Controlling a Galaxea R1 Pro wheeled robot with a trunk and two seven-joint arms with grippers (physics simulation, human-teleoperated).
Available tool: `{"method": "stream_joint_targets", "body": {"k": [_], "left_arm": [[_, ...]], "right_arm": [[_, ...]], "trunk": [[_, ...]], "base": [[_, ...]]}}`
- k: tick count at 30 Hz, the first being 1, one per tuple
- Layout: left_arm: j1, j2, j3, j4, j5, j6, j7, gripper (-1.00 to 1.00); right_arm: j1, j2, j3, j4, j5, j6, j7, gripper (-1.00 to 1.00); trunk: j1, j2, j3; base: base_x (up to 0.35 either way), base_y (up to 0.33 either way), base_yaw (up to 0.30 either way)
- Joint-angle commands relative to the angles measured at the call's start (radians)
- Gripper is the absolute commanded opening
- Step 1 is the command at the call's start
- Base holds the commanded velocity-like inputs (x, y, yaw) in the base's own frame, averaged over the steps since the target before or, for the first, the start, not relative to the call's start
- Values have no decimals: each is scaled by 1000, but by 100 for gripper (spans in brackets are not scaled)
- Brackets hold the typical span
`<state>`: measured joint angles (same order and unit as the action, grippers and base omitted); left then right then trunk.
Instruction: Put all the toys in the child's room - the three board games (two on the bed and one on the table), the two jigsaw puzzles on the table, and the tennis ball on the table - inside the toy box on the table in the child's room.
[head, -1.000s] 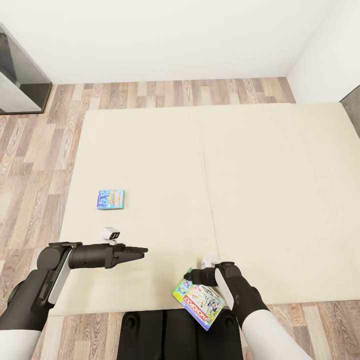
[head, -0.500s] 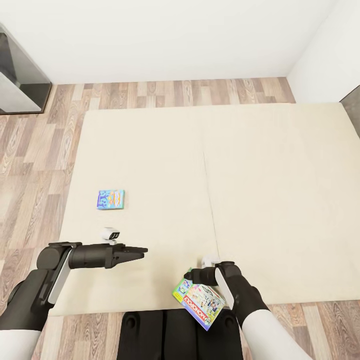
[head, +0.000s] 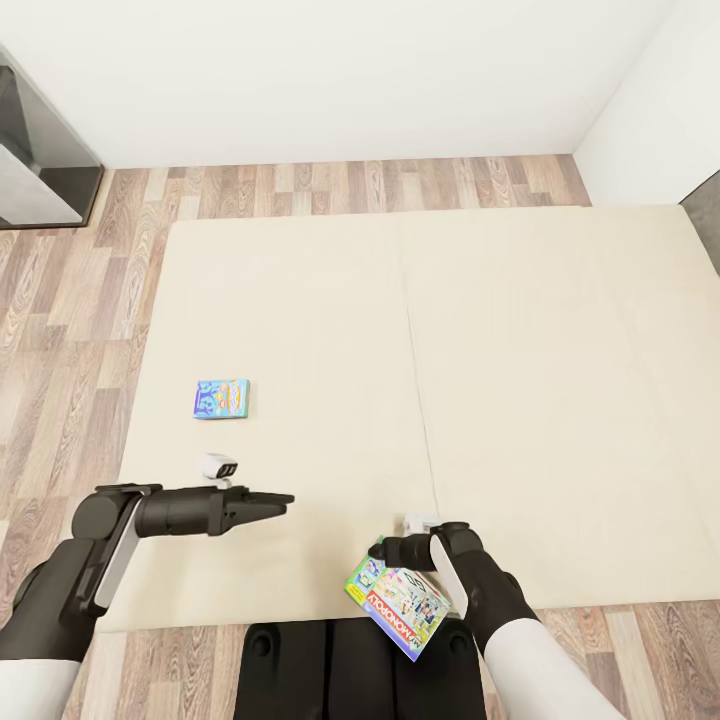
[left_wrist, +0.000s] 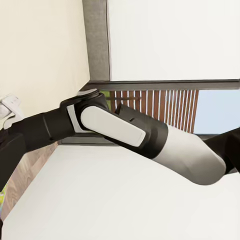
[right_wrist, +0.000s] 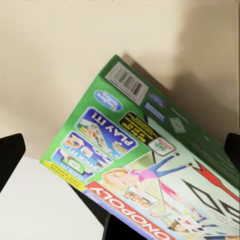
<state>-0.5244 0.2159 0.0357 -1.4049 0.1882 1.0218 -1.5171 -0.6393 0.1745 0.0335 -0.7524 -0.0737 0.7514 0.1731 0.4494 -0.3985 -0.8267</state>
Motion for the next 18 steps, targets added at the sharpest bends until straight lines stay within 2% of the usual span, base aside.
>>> {"method": "stream_joint_targets", "body": {"k": [1,15,18], "left_arm": [[0,0,3,0,0,11,-3,100],[0,0,16,0,0,11,-3,100],[0,0,16,0,0,11,-3,100]], "right_arm": [[0,0,0,-2,-7,5,-3,100],[9,0,0,-92,-8,52,-3,100],[12,-13,0,-110,-12,71,-3,100]], "trunk": [[1,-2,-1],[1,-2,-1],[1,-2,-1]], "base": [[0,0,0],[0,0,0],[0,0,0]]}}
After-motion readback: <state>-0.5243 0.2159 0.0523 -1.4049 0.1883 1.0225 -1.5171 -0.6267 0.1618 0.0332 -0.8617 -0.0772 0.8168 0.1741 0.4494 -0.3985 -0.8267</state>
